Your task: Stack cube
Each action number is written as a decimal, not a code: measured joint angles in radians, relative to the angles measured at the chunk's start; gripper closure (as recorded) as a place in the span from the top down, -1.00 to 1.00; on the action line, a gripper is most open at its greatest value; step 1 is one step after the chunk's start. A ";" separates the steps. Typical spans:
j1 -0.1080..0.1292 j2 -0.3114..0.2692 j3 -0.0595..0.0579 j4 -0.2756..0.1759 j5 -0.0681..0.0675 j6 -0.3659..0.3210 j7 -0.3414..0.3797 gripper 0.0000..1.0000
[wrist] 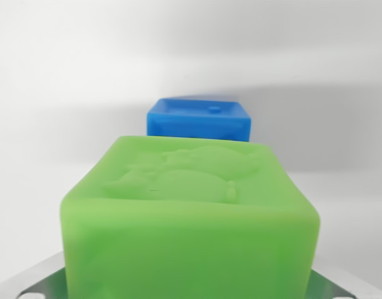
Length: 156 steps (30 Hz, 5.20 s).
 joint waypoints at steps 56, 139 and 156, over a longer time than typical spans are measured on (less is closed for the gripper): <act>0.014 0.125 -0.022 0.012 -0.034 0.115 0.023 1.00; 0.014 -0.446 -0.015 0.187 0.056 -0.623 -0.043 1.00; 0.014 -0.471 -0.017 0.246 0.056 -0.707 -0.044 1.00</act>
